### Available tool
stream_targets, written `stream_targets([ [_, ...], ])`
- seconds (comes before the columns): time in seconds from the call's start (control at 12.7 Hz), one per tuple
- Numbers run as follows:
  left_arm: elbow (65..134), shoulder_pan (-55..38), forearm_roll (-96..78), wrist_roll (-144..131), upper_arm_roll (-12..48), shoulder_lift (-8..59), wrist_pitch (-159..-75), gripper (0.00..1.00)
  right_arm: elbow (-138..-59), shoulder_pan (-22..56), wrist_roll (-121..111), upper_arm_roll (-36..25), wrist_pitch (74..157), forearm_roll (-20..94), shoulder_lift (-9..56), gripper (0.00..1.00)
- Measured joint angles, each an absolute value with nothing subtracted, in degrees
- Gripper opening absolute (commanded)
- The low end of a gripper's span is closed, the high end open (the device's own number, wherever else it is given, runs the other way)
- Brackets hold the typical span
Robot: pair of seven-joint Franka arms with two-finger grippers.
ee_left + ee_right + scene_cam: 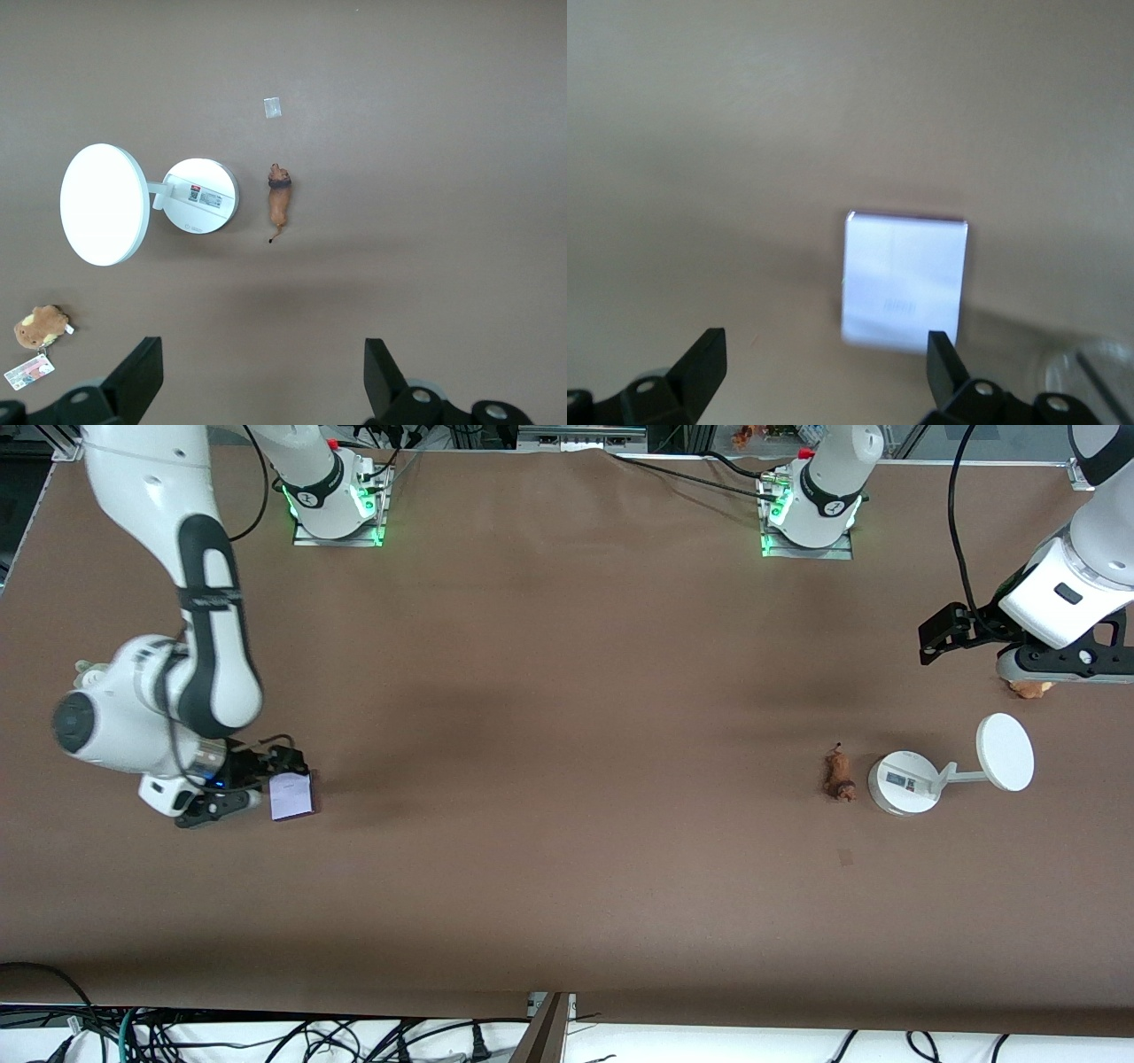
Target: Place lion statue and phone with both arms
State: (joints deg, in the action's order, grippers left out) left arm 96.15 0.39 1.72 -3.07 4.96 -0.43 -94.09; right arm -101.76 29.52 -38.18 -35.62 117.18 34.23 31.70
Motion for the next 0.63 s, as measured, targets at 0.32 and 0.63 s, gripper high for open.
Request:
stream_targets([
  [0.32,96.1,0.4,1.7,-3.1,4.9,-0.4,-94.1,1.0,-89.3,29.6,-31.9,-40.1,93.4,28.6,27.5,1.0],
  [0.63,96.1,0.4,1.7,-3.1,4.9,-0.4,-94.0,1.0,-74.9,29.9,-23.3,-41.4,75.5,25.7,27.1,1.0],
])
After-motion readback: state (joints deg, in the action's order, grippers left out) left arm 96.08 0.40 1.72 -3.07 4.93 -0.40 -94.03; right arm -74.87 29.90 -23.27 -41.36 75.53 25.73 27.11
